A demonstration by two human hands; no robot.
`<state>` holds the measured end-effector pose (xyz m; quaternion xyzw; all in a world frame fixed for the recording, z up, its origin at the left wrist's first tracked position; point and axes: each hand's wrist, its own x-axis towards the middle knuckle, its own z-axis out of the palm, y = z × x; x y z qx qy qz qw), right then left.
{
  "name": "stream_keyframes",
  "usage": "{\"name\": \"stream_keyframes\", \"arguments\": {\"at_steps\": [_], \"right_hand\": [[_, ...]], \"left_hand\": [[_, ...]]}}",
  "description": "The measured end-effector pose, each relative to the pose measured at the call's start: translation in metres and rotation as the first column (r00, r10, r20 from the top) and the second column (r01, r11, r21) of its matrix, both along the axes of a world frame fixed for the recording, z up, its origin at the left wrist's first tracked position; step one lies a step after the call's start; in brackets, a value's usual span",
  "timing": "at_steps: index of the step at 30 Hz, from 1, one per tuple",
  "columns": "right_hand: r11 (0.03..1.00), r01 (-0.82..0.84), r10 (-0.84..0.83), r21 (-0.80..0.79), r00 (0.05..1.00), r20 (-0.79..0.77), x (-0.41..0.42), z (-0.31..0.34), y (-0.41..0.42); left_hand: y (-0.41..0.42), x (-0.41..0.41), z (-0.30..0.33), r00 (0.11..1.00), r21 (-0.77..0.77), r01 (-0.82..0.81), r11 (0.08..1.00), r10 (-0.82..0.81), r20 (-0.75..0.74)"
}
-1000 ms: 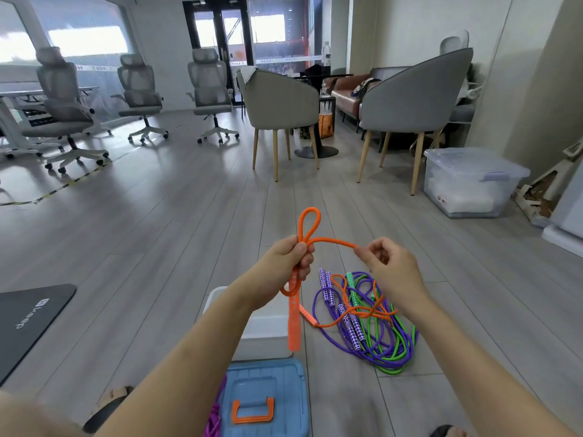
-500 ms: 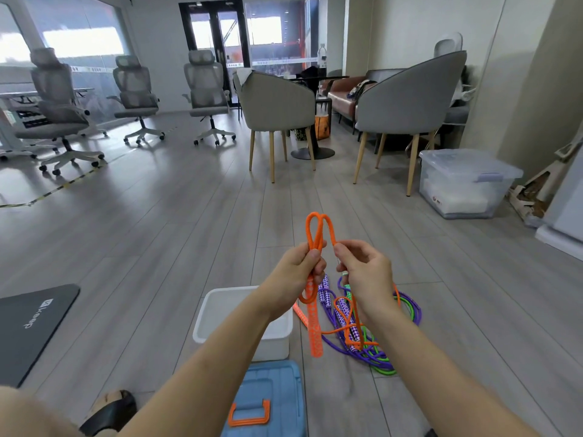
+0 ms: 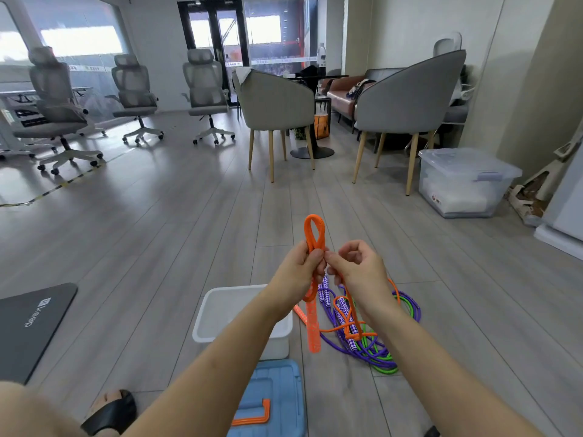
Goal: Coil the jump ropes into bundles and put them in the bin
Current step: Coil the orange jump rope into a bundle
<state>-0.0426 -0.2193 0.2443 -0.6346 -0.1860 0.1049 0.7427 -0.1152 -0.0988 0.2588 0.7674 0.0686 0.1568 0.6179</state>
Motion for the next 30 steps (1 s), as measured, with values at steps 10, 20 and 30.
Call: {"name": "stream_keyframes", "arguments": {"at_steps": [10,20,30], "right_hand": [[0.898,-0.228,0.332,-0.376,0.913,0.238,0.004,0.0,-0.009],[0.895,-0.159,0.323,-0.417,0.877,0.357,0.028,0.002,-0.027],[0.89,-0.13,0.368,-0.438,0.772,0.518,0.006,0.033,-0.027]], "left_hand": [[0.028,0.004,0.012,0.956,-0.371,-0.181,0.911,0.252,0.153],[0.073,-0.003,0.042,0.912,-0.567,-0.211,0.796,0.369,0.178],[0.034,-0.018,0.033,0.999,-0.117,-0.042,0.992,0.042,0.001]]}}
